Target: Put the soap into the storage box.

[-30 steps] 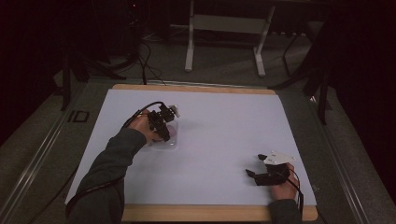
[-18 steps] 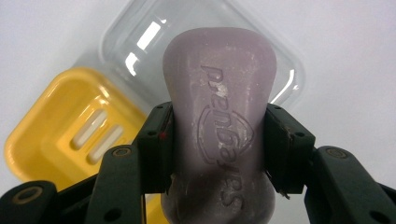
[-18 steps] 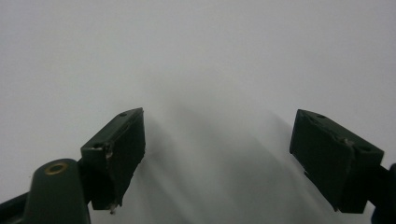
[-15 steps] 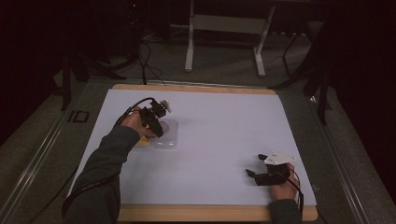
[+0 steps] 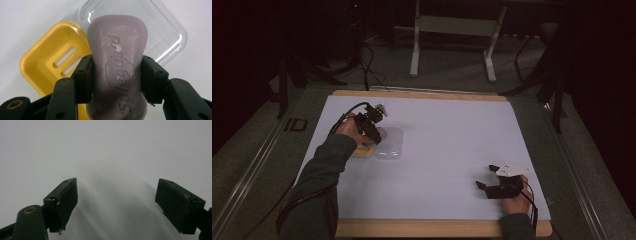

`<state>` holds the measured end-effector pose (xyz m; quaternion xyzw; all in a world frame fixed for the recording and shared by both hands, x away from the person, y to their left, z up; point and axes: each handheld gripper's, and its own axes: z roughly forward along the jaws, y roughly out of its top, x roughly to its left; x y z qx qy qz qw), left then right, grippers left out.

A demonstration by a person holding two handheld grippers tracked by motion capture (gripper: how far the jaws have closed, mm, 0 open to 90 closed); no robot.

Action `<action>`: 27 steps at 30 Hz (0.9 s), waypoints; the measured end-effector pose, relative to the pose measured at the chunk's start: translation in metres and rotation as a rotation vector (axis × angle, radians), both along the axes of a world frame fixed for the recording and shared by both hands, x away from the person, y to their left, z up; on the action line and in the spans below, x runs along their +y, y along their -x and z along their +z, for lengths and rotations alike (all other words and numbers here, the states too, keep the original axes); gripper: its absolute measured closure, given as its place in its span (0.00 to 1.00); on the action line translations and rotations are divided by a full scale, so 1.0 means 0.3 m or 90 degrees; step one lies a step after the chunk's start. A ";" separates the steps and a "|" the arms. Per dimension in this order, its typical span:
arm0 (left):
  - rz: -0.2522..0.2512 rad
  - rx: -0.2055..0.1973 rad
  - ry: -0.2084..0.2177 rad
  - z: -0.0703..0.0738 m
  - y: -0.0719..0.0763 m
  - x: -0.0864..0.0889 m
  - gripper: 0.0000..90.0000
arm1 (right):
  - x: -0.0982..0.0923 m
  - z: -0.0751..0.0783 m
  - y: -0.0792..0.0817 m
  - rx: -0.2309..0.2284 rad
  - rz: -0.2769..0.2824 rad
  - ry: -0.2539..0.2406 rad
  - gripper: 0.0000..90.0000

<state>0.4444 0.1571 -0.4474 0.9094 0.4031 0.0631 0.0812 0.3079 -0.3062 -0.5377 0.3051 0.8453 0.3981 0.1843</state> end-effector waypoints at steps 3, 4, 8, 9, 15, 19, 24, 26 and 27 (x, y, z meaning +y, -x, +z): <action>0.007 0.002 0.003 -0.004 -0.004 0.007 0.55 | -0.001 0.000 0.000 0.000 -0.001 -0.001 0.20; 0.009 0.003 0.001 -0.006 -0.006 0.009 0.55 | -0.001 0.000 0.001 -0.001 0.000 -0.002 0.20; 0.019 0.003 0.006 -0.011 -0.010 0.022 0.55 | -0.002 0.000 0.003 -0.005 0.005 -0.004 0.20; 0.026 0.003 0.012 -0.012 -0.011 0.025 0.55 | -0.002 0.000 0.003 -0.005 0.005 -0.004 0.20; 0.051 -0.006 0.022 -0.017 -0.021 0.053 0.55 | -0.001 0.001 0.004 -0.005 0.009 -0.007 0.20; 0.065 -0.010 0.027 -0.017 -0.023 0.070 0.55 | -0.003 0.001 0.004 -0.005 0.009 -0.009 0.20; 0.087 -0.013 0.029 -0.016 -0.028 0.090 0.55 | -0.003 0.001 0.004 -0.005 0.010 -0.010 0.20; 0.093 -0.013 0.026 -0.015 -0.029 0.096 0.55 | -0.003 0.001 0.004 -0.005 0.010 -0.010 0.20; 0.100 -0.018 0.024 -0.015 -0.029 0.099 0.55 | -0.004 0.001 0.004 -0.005 0.010 -0.010 0.20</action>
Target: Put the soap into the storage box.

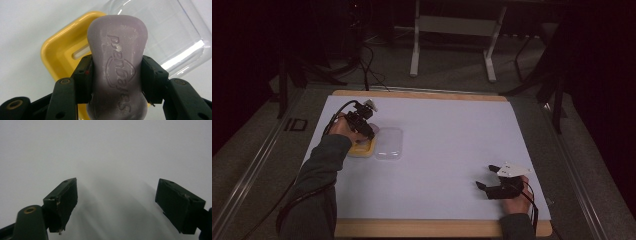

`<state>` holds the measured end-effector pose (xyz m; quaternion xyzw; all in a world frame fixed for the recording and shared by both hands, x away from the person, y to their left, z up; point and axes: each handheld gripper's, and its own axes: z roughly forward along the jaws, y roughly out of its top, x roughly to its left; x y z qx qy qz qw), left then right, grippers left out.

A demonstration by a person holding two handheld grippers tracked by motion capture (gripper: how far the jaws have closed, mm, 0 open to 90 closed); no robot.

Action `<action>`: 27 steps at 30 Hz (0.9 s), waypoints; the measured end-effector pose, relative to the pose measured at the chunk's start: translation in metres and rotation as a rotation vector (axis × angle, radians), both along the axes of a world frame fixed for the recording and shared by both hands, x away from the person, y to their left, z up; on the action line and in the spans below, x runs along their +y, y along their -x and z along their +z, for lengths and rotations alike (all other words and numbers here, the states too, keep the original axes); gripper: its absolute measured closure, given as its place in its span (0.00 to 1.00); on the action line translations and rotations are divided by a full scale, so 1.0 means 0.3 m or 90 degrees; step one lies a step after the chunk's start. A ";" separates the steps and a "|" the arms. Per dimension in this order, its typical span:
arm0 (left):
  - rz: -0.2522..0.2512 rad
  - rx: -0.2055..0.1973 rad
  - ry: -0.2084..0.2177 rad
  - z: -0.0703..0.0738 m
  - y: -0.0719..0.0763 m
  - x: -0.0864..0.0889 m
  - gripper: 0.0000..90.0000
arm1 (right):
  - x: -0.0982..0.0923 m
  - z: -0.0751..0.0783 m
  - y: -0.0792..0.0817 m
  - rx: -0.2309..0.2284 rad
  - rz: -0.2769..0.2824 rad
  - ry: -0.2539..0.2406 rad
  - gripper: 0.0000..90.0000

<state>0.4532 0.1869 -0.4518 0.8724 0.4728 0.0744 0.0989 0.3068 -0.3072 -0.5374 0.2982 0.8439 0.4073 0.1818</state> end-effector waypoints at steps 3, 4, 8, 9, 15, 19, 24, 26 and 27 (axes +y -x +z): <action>0.014 -0.002 0.000 0.001 -0.002 0.012 0.55 | 0.000 0.000 0.000 0.000 0.000 0.000 0.20; 0.016 -0.003 0.000 0.000 -0.002 0.014 0.55 | 0.000 0.000 0.000 0.000 0.001 0.000 0.20; 0.030 -0.006 -0.004 -0.003 -0.003 0.022 0.55 | 0.000 0.000 0.000 0.001 0.001 -0.001 0.20; 0.034 -0.010 -0.005 -0.003 -0.002 0.024 0.55 | 0.000 0.000 0.000 0.001 0.001 -0.001 0.20; 0.061 -0.016 -0.005 -0.006 -0.008 0.031 0.55 | 0.000 0.000 0.000 0.001 0.001 -0.001 0.20; 0.071 -0.019 -0.014 -0.012 -0.011 0.031 0.55 | 0.000 0.000 -0.001 0.001 0.000 -0.001 0.20; 0.087 -0.018 -0.015 -0.029 -0.014 0.033 0.55 | 0.001 0.000 -0.001 0.002 0.000 0.001 0.20; 0.089 -0.013 -0.014 -0.039 -0.015 0.033 0.55 | 0.001 0.000 -0.001 0.002 0.000 0.001 0.20; 0.090 -0.011 -0.014 -0.044 -0.015 0.034 0.55 | 0.001 0.000 -0.001 0.002 0.000 0.002 0.20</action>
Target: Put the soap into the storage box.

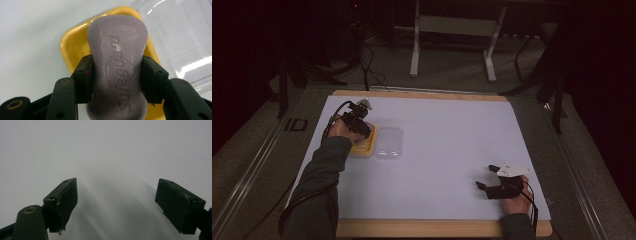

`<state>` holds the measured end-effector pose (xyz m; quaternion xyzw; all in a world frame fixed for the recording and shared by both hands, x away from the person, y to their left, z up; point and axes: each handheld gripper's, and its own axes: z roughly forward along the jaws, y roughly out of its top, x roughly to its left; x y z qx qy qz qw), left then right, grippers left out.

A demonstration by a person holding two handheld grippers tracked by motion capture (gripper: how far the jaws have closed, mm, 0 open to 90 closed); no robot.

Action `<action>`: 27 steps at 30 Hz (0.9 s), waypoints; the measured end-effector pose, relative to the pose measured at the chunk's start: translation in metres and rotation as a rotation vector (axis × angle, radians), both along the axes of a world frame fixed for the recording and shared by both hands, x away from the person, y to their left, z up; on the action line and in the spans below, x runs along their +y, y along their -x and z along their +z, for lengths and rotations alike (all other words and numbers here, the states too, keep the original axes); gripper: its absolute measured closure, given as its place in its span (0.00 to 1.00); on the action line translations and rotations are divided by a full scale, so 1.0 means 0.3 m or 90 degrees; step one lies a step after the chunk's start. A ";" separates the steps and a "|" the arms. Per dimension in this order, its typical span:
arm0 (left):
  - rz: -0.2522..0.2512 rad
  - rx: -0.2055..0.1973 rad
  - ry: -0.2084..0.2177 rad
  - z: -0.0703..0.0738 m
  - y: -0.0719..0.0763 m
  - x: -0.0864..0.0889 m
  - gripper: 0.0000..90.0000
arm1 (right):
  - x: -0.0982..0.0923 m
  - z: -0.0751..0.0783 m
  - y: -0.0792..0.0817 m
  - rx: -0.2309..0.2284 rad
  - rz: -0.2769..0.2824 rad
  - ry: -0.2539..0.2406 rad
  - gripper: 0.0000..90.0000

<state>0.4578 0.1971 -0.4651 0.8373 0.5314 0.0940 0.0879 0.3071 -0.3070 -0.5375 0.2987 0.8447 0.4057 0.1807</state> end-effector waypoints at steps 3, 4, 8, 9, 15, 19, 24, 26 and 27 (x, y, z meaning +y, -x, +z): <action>0.010 0.004 0.006 -0.013 -0.001 0.005 0.55 | 0.001 0.000 0.000 0.001 0.001 0.003 0.20; 0.010 0.004 0.006 -0.013 -0.001 0.005 0.55 | 0.001 0.000 0.000 0.001 0.001 0.003 0.20; 0.024 0.005 0.018 -0.021 0.000 0.014 0.55 | 0.001 0.000 0.000 0.001 0.001 0.003 0.20; 0.027 0.007 0.020 -0.028 0.002 0.016 0.55 | 0.001 0.000 0.000 0.001 0.001 0.003 0.20; 0.022 0.011 0.017 -0.046 0.003 0.014 0.55 | 0.003 -0.001 0.000 0.001 -0.001 0.006 0.20; 0.023 0.018 0.021 -0.060 0.003 0.015 0.55 | 0.003 -0.001 -0.001 0.001 -0.002 0.007 0.20; 0.041 0.042 0.060 -0.081 -0.002 0.036 0.51 | 0.004 -0.001 0.000 0.001 -0.001 0.008 0.20; 0.035 0.048 0.068 -0.083 -0.002 0.042 0.46 | 0.004 -0.001 -0.001 0.001 -0.001 0.009 0.20; 0.031 0.046 0.072 -0.082 0.000 0.043 0.43 | 0.004 -0.001 -0.001 0.001 -0.001 0.009 0.20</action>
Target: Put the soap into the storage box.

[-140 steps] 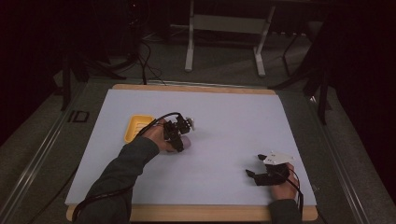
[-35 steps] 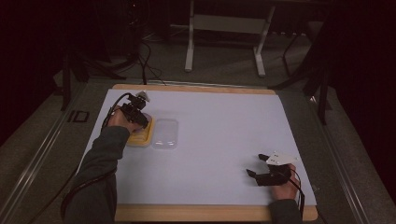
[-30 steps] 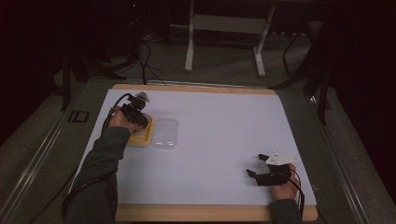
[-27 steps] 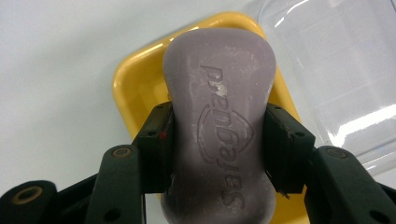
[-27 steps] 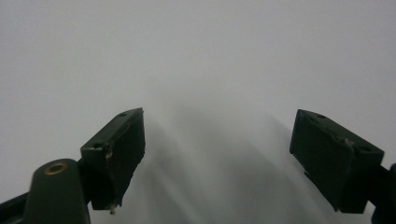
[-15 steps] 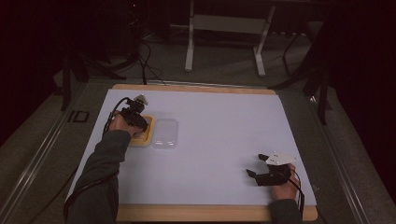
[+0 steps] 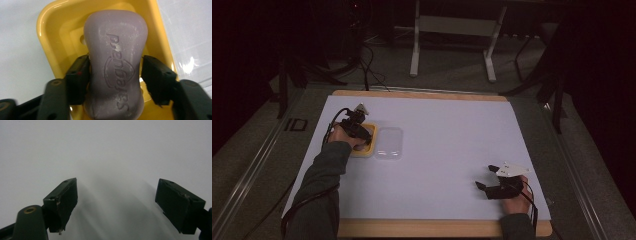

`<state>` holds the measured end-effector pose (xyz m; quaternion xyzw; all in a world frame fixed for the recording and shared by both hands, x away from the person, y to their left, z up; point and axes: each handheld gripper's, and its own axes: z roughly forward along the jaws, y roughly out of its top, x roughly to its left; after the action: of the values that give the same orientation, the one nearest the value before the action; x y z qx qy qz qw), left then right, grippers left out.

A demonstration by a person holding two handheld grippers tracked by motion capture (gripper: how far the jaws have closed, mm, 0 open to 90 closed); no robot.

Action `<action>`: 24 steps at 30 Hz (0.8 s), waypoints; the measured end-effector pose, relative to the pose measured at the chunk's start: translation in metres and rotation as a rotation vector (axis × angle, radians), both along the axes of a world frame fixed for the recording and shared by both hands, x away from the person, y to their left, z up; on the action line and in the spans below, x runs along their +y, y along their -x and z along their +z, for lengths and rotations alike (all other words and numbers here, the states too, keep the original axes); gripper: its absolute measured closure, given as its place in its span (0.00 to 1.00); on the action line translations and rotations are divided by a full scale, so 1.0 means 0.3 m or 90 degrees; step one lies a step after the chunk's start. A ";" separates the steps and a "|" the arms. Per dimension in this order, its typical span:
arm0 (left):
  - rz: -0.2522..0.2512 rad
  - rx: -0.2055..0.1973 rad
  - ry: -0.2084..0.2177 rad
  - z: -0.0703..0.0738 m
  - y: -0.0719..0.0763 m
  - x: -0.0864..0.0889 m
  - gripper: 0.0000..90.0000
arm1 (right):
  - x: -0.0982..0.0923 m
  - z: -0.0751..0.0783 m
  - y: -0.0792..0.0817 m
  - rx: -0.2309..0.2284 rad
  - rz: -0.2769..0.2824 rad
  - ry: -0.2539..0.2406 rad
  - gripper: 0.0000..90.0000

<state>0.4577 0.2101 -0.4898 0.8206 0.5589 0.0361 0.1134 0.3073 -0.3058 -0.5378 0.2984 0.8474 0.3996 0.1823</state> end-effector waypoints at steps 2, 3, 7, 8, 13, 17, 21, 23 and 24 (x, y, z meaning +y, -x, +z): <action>-0.006 -0.005 0.006 0.005 0.004 0.003 0.41 | 0.000 0.000 0.000 0.000 0.000 0.000 0.20; -0.009 -0.010 0.006 0.007 0.006 0.003 0.39 | 0.000 0.000 -0.001 0.000 0.000 0.000 0.20; -0.013 -0.019 0.003 0.017 0.011 0.005 0.35 | 0.000 0.000 0.000 0.000 0.000 0.001 0.20; -0.017 -0.020 0.002 0.020 0.012 0.006 0.35 | 0.000 0.000 0.000 0.000 -0.001 0.001 0.20; -0.023 -0.027 -0.005 0.034 0.017 0.006 0.35 | 0.000 0.000 0.000 0.000 0.000 0.001 0.20; -0.025 -0.042 -0.014 0.052 0.024 0.006 0.34 | 0.001 0.000 0.000 -0.001 -0.002 0.002 0.20; -0.031 -0.058 -0.014 0.078 0.036 0.007 0.34 | 0.001 0.000 -0.001 -0.001 -0.004 0.002 0.20; -0.034 -0.065 -0.016 0.090 0.040 0.009 0.34 | 0.001 0.000 0.000 -0.002 -0.005 0.002 0.20; -0.036 -0.068 -0.020 0.095 0.041 0.008 0.34 | 0.001 0.000 -0.001 -0.001 -0.005 0.002 0.20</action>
<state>0.4453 0.2126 -0.4613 0.8348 0.5278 0.0857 0.1309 0.3075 -0.3055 -0.5378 0.3014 0.8467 0.3977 0.1847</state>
